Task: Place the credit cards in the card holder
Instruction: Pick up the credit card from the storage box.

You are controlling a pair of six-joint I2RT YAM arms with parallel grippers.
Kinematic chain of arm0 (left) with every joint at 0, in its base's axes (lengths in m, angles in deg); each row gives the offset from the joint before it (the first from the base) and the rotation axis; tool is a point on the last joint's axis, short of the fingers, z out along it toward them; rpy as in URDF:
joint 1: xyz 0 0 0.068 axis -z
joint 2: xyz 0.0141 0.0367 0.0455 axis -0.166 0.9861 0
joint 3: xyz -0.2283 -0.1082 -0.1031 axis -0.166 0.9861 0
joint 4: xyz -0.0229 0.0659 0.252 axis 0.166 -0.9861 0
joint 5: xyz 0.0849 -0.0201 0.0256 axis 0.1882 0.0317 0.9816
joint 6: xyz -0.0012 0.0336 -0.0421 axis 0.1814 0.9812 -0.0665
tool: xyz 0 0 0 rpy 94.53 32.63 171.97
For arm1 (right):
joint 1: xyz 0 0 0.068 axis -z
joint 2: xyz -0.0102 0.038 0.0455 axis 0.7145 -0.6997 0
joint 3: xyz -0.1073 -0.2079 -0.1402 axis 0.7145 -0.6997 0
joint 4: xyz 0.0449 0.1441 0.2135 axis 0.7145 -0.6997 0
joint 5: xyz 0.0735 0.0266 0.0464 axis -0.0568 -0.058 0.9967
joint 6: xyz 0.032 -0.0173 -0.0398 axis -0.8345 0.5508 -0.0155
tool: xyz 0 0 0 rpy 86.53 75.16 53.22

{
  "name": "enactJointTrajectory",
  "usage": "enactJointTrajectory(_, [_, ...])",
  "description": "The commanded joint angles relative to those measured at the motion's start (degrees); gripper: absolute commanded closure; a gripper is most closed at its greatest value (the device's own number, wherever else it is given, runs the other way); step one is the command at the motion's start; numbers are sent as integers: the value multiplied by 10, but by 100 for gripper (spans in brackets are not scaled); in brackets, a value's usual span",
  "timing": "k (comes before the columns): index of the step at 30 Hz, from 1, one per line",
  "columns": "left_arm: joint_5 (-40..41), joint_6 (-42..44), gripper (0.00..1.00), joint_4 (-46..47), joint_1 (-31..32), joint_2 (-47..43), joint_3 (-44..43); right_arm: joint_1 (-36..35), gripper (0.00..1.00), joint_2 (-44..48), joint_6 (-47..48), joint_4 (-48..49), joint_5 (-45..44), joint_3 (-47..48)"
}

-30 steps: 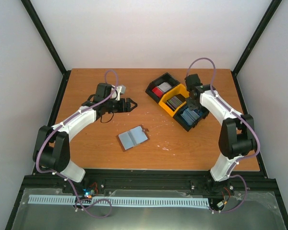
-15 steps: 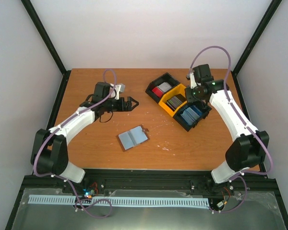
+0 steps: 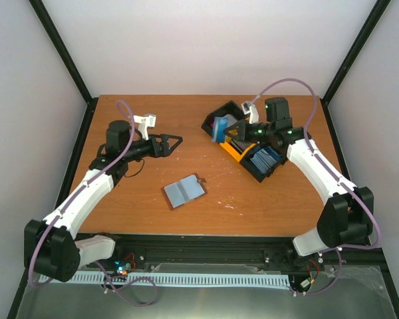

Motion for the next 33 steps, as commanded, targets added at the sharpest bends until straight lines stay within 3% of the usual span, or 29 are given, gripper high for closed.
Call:
enactJointTrajectory(1, [-100,-35,0,73,-15,-31,-1,-40,97,6,-151,232,161,-36])
enactJointTrajectory(5, [-175,-76,1,74,-17,-10,-17,-92,97,-26,-170,270,202,-20])
enactJointTrajectory(10, [-234,-110,15,94,-22,0,-23,-126,97,-52,-197,318,242,-9])
enactJointTrajectory(14, [-286,-156,41,178,-29,-10,4,-135,97,-68,-173,288,248,4])
enactJointTrajectory(20, [-312,-172,94,206,-31,3,10,-136,97,-74,-170,286,254,6])
enactJointTrajectory(21, [-313,-173,99,210,-31,3,9,-137,97,-72,-172,289,252,5])
enactJointTrajectory(22, [-313,-173,99,213,-31,4,9,-138,95,-71,-173,293,249,5])
enactJointTrajectory(25, [-311,-177,99,224,-31,1,9,-143,73,-64,-190,309,220,-4])
enactJointTrajectory(27, [-307,-184,99,230,-31,1,8,-148,68,-60,-228,362,204,-26])
enactJointTrajectory(29, [-297,-191,99,240,-31,1,10,-158,72,-60,-265,413,186,-45])
enactJointTrajectory(31, [-286,-197,99,242,-33,0,10,-165,85,-60,-279,434,162,-54])
enactJointTrajectory(33, [-271,-201,99,242,-34,-2,13,-167,92,-52,-309,488,142,-76])
